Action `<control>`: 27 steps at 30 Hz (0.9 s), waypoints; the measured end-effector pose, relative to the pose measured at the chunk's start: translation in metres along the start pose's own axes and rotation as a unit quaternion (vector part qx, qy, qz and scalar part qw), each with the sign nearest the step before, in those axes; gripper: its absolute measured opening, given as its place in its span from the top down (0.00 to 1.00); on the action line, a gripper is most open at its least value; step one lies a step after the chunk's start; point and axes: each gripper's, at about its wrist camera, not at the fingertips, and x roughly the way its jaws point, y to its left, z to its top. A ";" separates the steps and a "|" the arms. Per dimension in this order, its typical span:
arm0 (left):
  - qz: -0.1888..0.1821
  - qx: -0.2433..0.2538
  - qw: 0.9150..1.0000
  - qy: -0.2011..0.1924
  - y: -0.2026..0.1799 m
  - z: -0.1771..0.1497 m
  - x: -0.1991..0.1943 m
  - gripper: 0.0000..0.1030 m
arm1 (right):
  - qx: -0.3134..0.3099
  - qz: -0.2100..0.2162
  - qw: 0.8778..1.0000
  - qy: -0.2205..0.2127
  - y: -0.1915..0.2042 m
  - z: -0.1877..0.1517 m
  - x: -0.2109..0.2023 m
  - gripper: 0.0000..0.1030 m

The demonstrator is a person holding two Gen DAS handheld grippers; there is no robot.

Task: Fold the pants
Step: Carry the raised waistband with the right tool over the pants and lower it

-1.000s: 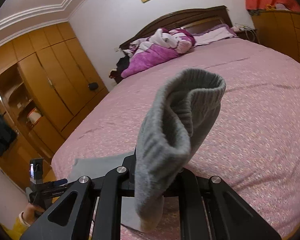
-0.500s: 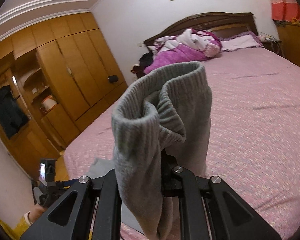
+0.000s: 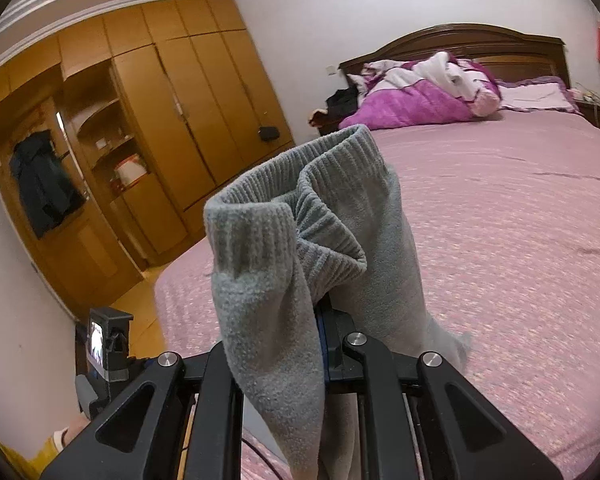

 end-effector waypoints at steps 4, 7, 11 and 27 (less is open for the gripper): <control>0.000 -0.014 1.000 0.003 0.011 -0.002 0.004 0.17 | -0.011 0.009 1.000 0.018 0.017 0.001 0.026 0.93; -0.004 -0.022 1.000 0.001 0.020 -0.003 0.005 0.17 | -0.012 0.017 0.999 0.035 0.027 -0.002 0.048 0.93; -0.010 -0.030 0.999 0.000 0.030 -0.004 0.010 0.17 | -0.016 0.020 0.998 0.062 0.042 -0.009 0.082 0.93; -0.001 -0.067 0.997 0.034 0.063 -0.022 0.036 0.17 | -0.051 0.023 0.984 0.170 0.072 -0.073 0.190 0.88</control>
